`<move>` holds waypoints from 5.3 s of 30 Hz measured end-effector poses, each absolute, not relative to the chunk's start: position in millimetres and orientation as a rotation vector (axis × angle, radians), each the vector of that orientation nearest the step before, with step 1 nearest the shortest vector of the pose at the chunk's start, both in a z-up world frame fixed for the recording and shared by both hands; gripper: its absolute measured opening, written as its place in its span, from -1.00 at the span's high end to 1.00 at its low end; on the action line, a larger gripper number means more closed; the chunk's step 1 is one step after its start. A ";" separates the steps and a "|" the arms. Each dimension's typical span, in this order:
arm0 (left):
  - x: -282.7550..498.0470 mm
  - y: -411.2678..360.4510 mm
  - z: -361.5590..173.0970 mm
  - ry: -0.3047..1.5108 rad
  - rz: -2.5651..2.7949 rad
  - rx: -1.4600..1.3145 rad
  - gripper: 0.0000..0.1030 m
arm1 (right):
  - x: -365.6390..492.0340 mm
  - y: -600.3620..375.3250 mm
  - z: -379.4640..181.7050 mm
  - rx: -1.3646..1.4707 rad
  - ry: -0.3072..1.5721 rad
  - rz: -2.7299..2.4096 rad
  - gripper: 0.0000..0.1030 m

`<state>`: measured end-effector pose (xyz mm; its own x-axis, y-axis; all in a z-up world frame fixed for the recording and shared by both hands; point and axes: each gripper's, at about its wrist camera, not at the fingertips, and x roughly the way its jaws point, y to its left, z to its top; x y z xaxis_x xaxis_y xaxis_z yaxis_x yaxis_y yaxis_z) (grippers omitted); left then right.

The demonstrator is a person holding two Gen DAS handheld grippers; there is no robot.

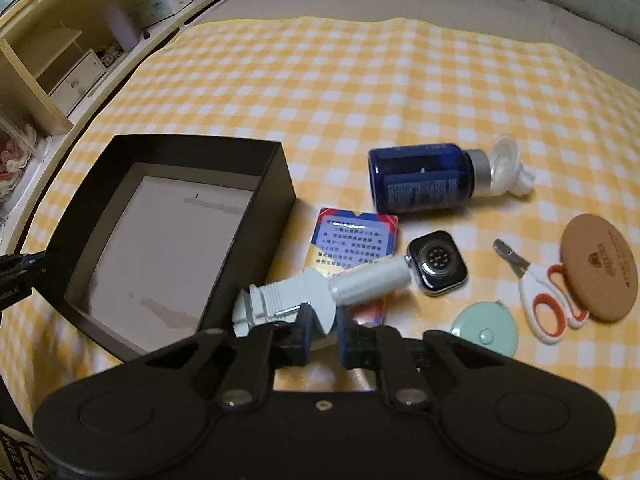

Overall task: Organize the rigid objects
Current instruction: 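Close the right gripper on the white watch-band tool and lift it, then carry the watch-band tool into the black box and open the right gripper, then move the right tool to the cork coaster and grasp it, then carry the cork coaster into the black box and release it, then grasp the watch-band tool in the box with the right gripper and reposition it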

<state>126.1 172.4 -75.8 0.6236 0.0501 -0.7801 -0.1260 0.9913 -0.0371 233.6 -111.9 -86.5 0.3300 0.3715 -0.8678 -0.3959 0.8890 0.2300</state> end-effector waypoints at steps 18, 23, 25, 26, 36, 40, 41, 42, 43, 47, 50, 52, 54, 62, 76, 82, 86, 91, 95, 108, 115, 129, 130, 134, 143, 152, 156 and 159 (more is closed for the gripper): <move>126.7 171.2 -76.0 0.895 0.105 -0.085 0.85 | 232.9 -74.5 -21.5 0.294 0.955 0.590 0.75; 126.2 171.2 -74.9 0.896 0.101 -0.092 0.84 | 238.1 -39.4 -37.7 0.398 1.027 0.571 0.75; 126.1 172.8 -74.8 0.896 0.097 -0.093 0.84 | 241.5 -32.7 -46.6 0.429 1.052 0.525 0.75; 125.7 173.3 -74.7 0.896 0.094 -0.095 0.84 | 243.1 -31.2 -51.3 0.447 1.062 0.494 0.75; 124.8 176.2 -73.7 0.897 0.077 -0.102 0.82 | 258.2 -35.3 -77.6 0.496 1.066 0.388 0.06; 125.7 174.6 -73.1 0.899 0.083 -0.094 0.85 | 255.1 -41.3 -64.2 0.459 1.048 0.449 -0.09; 125.7 173.9 -73.4 0.898 0.083 -0.091 0.85 | 254.7 -43.9 -60.8 0.450 1.038 0.458 -0.13; 125.7 173.4 -73.5 0.898 0.085 -0.089 0.85 | 255.0 -45.2 -58.2 0.441 1.028 0.467 -0.15; 125.7 173.1 -73.6 0.898 0.086 -0.089 0.85 | 254.9 -47.3 -55.4 0.430 1.018 0.477 -0.19; 126.6 172.2 -74.4 0.899 0.092 -0.083 0.86 | 256.9 -61.5 -42.6 0.406 0.965 0.506 -0.46; 127.9 172.3 -75.6 0.903 0.096 -0.079 0.86 | 259.0 -79.3 -34.2 0.372 0.912 0.501 -0.57; 128.8 172.3 -76.1 0.906 0.099 -0.078 0.86 | 260.8 -94.3 -31.6 0.346 0.884 0.480 -0.76; 129.7 172.9 -76.5 0.908 0.100 -0.078 0.86 | 263.8 -112.3 -30.5 0.315 0.859 0.453 -0.85; 129.9 173.8 -76.8 0.910 0.099 -0.079 0.85 | 273.5 -182.3 -38.6 0.166 0.796 0.240 -1.00; 128.4 173.5 -79.6 0.921 0.104 -0.082 0.84 | 303.8 -270.5 -109.8 0.093 1.021 -0.015 -1.00; 131.4 173.2 -80.6 0.931 0.109 -0.078 0.84 | 316.9 -275.7 -123.3 0.127 1.057 -0.041 -1.00; 132.9 174.0 -80.7 0.935 0.109 -0.080 0.84 | 325.1 -273.9 -129.1 0.143 1.076 -0.062 -1.00; 133.7 174.6 -81.2 0.937 0.107 -0.079 0.84 | 338.6 -275.3 -138.8 0.121 1.110 -0.079 -0.94; 134.4 174.8 -81.7 0.938 0.107 -0.078 0.84 | 335.5 -270.0 -136.8 0.044 1.095 -0.062 -0.93; 135.1 174.2 -82.3 0.938 0.108 -0.077 0.85 | 298.4 -211.7 -49.9 0.091 0.845 0.250 -0.93; 135.6 174.1 -82.2 0.937 0.108 -0.076 0.85 | 256.0 -127.6 -16.6 0.092 0.833 0.633 -0.93; 132.6 176.1 -80.4 0.933 0.095 -0.080 0.83 | 244.7 4.6 -57.0 0.096 0.940 0.796 -0.94; 132.7 176.1 -80.2 0.933 0.093 -0.080 0.83 | 242.4 6.5 -57.8 0.145 0.930 0.799 -0.95; 133.1 177.5 -80.4 0.935 0.087 -0.087 0.82 | 248.4 18.2 -67.6 0.160 1.002 0.744 -1.00; 133.5 177.3 -80.5 0.935 0.086 -0.088 0.82 | 250.4 2.9 -77.7 0.013 1.077 0.748 -0.20; 133.1 177.6 -80.9 0.934 0.086 -0.088 0.82 | 228.1 23.7 -89.7 -0.249 1.072 0.811 0.89; 133.1 176.9 -80.8 0.934 0.086 -0.089 0.82 | 229.9 33.7 -95.1 -0.279 0.990 0.807 0.91; 133.2 176.5 -80.5 0.933 0.091 -0.087 0.81 | 233.2 33.6 -97.3 -0.255 0.964 0.825 0.96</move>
<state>133.2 176.6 -80.5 0.5923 0.0405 -0.8047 -0.1162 0.9926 -0.0355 233.2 33.6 -97.3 0.3013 0.5060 -0.8082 -0.7198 0.6766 0.1553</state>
